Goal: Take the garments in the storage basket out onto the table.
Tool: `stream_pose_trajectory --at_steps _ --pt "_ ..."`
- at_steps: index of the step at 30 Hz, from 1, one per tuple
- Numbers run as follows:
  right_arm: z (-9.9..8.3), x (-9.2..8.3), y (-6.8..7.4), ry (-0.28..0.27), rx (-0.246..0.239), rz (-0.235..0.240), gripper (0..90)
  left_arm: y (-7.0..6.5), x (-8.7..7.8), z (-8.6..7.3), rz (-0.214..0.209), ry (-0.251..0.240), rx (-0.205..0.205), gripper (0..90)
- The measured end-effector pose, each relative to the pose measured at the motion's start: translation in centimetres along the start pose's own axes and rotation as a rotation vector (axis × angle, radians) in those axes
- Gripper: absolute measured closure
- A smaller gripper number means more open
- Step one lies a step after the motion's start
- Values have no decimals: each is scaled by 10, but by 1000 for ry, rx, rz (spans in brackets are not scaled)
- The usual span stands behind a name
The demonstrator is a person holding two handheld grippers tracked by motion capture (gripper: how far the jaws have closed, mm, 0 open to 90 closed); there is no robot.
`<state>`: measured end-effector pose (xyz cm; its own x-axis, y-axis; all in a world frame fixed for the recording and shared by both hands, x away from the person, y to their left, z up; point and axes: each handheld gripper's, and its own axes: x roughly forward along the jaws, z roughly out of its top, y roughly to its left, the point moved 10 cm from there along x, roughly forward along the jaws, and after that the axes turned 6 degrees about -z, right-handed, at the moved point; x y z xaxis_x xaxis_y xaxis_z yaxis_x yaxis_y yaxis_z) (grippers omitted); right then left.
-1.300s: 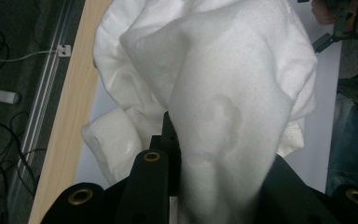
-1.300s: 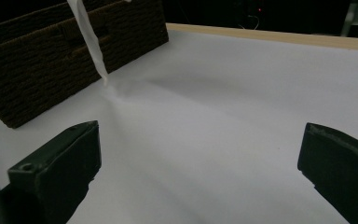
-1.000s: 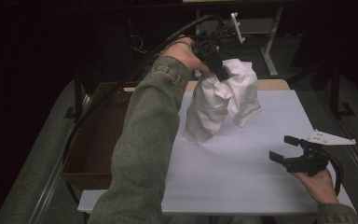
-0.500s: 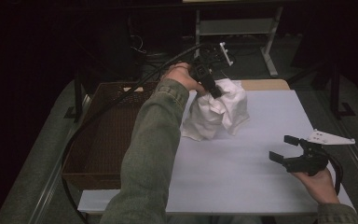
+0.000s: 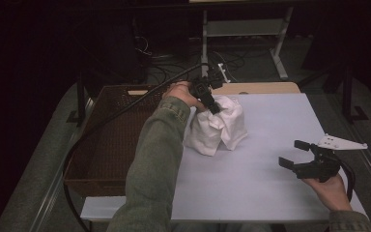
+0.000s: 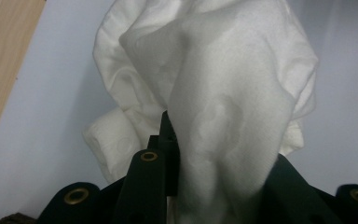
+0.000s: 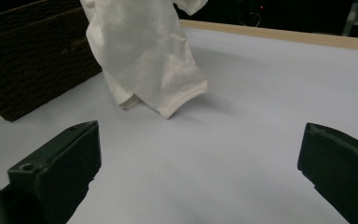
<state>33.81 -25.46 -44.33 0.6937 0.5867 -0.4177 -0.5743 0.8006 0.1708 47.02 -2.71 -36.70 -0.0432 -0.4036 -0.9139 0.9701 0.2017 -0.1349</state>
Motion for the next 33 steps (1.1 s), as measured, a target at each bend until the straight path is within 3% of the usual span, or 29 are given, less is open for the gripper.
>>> stream_pose_trajectory --at_steps 6,18,29,33 --pt "0 0 0 2 1 0 0 7 12 -9 -5 -3 -17 722" --pt "0 0 -1 2 1 -2 0 11 43 -12 -22 -15 -41 711" --pt "0 0 -1 3 -4 -3 0 11 70 -18 -37 9 -12 673" --pt "0 0 -1 4 -4 -3 0 9 79 -21 -57 16 -49 667"
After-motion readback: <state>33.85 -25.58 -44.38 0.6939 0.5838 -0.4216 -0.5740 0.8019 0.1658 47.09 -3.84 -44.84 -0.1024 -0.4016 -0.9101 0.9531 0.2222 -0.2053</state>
